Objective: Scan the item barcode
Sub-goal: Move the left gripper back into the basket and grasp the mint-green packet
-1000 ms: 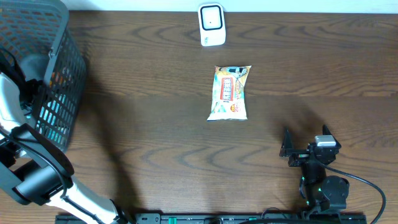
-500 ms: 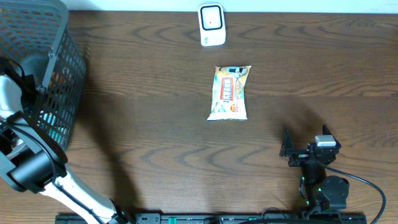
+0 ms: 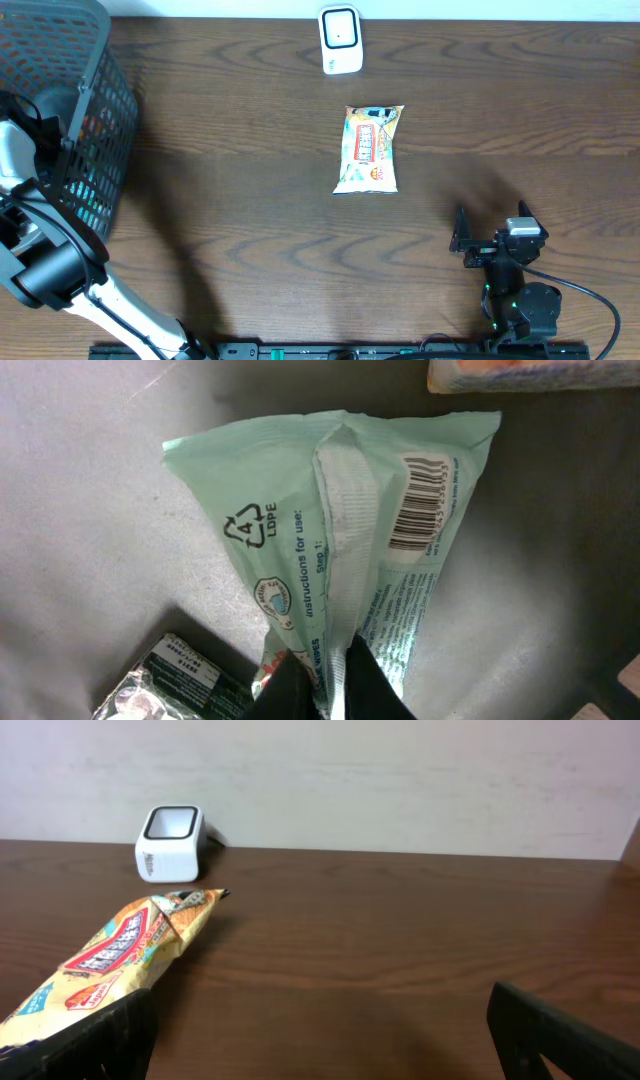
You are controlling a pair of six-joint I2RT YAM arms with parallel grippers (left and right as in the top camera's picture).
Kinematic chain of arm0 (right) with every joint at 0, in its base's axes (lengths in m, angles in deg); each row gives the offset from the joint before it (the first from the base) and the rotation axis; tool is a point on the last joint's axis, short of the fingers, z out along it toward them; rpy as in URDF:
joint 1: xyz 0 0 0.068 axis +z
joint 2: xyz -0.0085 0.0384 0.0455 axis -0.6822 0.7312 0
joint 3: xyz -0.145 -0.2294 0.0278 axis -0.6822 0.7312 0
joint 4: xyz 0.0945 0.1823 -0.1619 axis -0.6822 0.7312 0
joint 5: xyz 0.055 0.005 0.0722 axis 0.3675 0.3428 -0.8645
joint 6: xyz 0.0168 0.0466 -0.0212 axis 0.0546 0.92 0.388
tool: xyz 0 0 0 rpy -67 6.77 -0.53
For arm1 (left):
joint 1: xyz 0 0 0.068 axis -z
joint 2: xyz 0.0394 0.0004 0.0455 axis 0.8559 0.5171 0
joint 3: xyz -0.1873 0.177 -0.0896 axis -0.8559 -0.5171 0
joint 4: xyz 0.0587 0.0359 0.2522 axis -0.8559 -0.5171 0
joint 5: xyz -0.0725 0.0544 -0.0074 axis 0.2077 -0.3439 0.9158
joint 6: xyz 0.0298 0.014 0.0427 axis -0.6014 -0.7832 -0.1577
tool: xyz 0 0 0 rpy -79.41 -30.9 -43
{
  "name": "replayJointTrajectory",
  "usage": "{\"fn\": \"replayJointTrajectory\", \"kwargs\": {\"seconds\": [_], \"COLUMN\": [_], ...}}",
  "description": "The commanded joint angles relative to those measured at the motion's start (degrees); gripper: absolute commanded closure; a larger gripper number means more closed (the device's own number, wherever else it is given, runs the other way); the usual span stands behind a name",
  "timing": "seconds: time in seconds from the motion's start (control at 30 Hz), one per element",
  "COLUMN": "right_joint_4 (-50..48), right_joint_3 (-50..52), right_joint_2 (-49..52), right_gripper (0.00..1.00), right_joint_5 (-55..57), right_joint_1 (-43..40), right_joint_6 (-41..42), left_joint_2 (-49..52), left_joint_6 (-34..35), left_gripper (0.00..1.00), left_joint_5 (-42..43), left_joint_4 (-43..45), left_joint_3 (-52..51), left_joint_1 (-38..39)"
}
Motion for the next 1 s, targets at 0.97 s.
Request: {"fn": "replayJointTrajectory", "kwargs": {"seconds": [0.97], "right_joint_4": [0.3], "right_joint_3": [0.0], "right_joint_2": [-0.4], "right_gripper": [0.01], "right_joint_5": [0.4], "right_joint_1": [-0.2], "right_joint_6": [0.6], "left_joint_2": [-42.8], "left_joint_6": [49.8], "left_gripper": [0.93], "left_joint_5": [19.5], "left_joint_4": [14.1], "left_joint_3": [3.3], "left_joint_1": [0.9]}}
